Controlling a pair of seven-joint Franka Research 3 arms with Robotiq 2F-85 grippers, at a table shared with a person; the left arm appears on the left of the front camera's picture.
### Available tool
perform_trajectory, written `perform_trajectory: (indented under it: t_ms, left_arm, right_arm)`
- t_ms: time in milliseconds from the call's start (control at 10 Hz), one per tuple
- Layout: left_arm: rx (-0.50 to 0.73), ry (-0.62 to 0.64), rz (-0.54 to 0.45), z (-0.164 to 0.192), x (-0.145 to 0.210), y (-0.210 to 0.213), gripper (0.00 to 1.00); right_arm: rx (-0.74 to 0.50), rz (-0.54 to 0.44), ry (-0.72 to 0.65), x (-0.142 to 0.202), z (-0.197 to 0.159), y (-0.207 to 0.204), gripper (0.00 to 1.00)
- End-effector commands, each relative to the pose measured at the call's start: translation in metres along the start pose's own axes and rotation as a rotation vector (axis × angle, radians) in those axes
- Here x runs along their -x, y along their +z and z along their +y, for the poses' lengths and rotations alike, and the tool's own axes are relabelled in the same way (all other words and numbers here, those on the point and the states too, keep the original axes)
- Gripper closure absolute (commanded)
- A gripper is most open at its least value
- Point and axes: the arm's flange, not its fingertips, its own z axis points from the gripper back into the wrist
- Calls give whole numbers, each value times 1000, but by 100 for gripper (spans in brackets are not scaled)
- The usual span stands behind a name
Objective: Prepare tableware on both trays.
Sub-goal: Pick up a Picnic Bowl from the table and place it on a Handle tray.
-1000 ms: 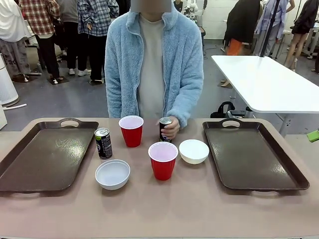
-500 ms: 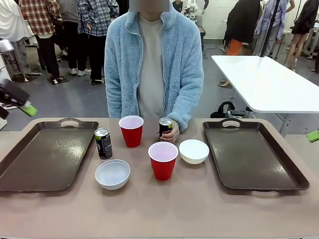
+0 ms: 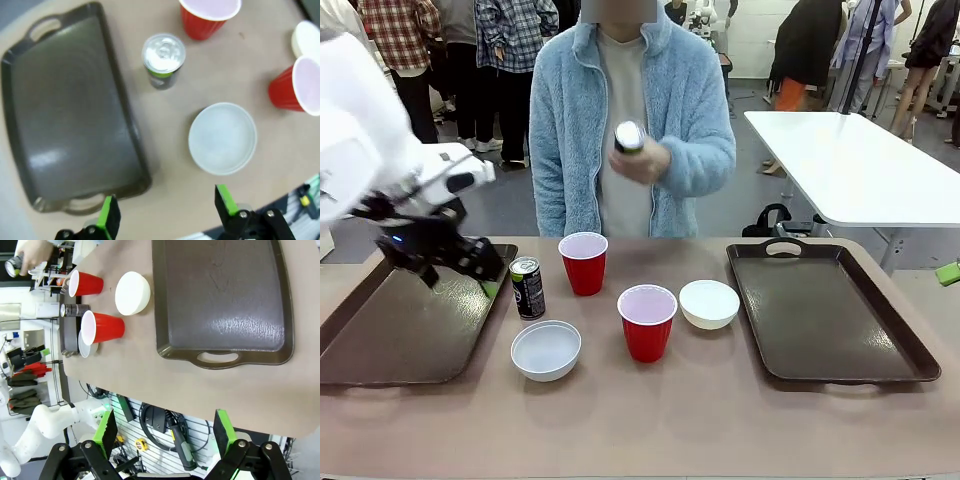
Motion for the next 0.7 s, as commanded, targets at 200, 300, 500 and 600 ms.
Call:
perform_trajectory:
  t_ms: [200,300,500,600]
  left_arm:
    - [2,132,22,-38,-31,-67,0]
    - [6,147,52,-41,-37,-83,0]
    - [57,134,113,-40,-38,-98,0]
    - [42,107,77,-34,-27,-85,0]
  right_arm:
    - [-21,-1,-5,-2,-1,-1,0]
    - [-21,-1,-5,-2,-1,-1,0]
    - [-21,-1,-5,-2,-1,-1,0]
    - [-21,-1,-5,-2,-1,-1,0]
